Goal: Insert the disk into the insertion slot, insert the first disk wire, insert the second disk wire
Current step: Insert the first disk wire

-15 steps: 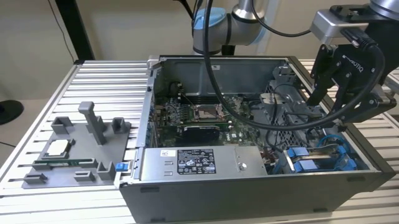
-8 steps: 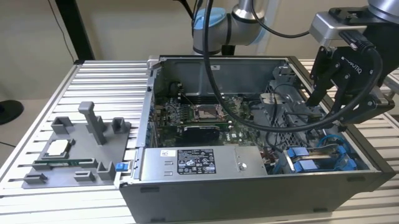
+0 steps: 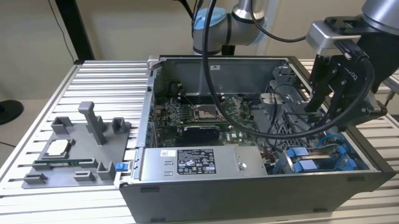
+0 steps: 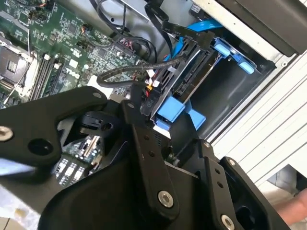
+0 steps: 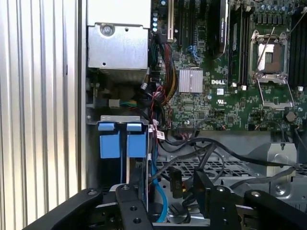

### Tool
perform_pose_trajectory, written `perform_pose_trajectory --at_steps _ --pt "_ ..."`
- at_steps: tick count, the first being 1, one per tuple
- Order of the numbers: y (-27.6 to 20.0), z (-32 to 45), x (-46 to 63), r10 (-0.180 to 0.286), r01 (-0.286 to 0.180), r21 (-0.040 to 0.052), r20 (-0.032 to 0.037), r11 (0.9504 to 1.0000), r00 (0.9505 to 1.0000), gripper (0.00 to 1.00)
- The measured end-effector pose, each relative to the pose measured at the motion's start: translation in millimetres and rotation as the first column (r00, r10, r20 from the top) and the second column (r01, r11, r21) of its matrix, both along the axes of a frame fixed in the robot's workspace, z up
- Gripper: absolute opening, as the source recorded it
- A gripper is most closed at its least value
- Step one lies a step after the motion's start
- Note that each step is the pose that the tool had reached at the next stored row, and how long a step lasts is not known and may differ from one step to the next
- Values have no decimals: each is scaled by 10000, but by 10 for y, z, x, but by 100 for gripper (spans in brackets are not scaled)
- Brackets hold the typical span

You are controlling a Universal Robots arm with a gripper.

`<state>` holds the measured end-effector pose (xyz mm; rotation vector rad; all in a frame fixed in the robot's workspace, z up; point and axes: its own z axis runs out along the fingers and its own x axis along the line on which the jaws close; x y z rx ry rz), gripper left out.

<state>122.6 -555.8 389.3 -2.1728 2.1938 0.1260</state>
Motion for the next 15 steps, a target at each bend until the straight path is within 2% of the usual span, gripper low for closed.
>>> perform_pose_trajectory --at_steps 9,15 --pt "25 -4 0 0 -1 33 100 10000 10000 100" --pt "41 -12 0 0 -1 36 239 10000 9997 100"
